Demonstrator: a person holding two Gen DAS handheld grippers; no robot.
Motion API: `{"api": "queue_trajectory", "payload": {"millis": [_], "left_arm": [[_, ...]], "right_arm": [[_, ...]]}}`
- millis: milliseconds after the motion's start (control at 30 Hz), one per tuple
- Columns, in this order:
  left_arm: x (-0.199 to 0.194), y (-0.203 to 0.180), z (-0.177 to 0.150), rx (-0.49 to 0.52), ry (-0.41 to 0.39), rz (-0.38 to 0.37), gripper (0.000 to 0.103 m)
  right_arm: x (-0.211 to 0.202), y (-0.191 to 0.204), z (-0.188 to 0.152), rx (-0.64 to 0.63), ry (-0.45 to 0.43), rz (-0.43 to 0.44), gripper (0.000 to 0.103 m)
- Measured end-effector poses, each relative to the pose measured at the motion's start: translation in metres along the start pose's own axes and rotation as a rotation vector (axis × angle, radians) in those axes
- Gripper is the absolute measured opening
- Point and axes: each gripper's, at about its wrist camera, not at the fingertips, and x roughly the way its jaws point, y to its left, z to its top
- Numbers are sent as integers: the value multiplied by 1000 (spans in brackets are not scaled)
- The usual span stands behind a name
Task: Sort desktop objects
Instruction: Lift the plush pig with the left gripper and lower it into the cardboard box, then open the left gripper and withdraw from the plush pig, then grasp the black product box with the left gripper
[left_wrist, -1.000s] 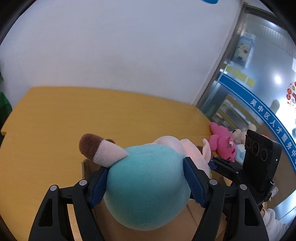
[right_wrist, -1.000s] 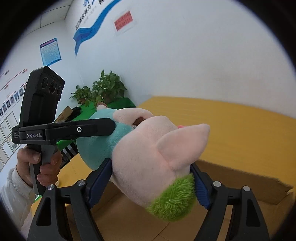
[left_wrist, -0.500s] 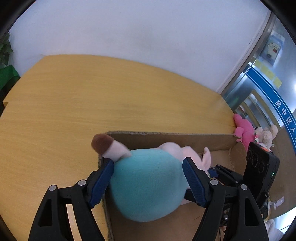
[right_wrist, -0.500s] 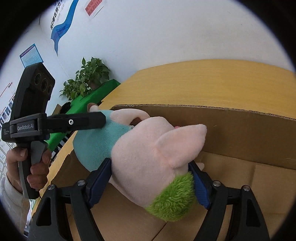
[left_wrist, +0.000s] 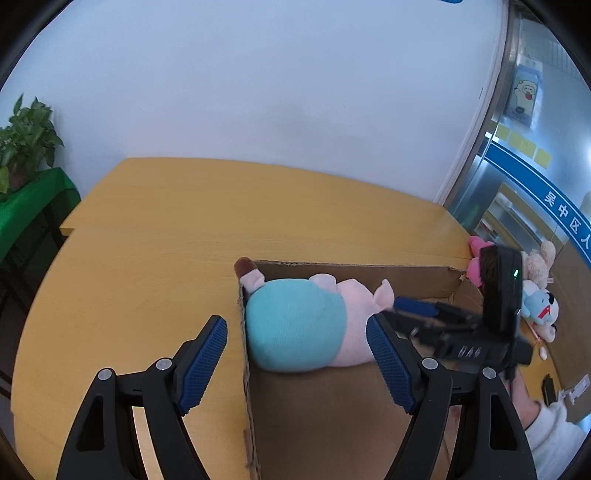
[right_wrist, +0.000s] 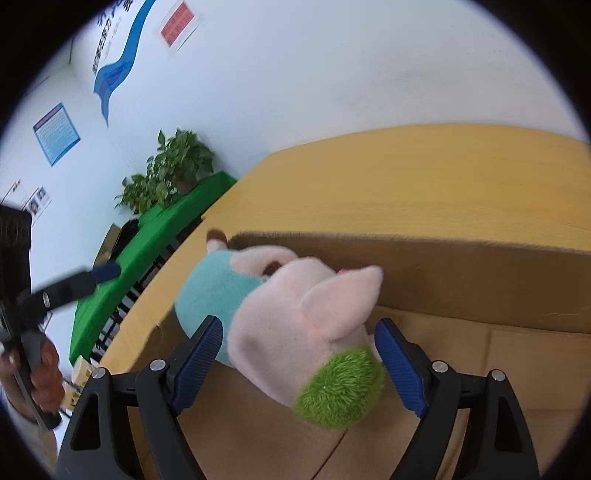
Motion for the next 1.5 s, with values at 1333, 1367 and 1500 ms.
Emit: {"api": "queue_trajectory", "payload": {"millis": [1333,1367,1500], "left_arm": [[-136,-143,-182,105,-58,-43,102],[-132,-142,-190,102,-34,-55,102],[-104,-140,-216,75,86,-133,98]], "right_arm": [[-265,67,-211,-264,-108,-302,97],[-263,67,-221,-276,-86,-282,97],[-233,63,-259,-289,45,-177,97]]}}
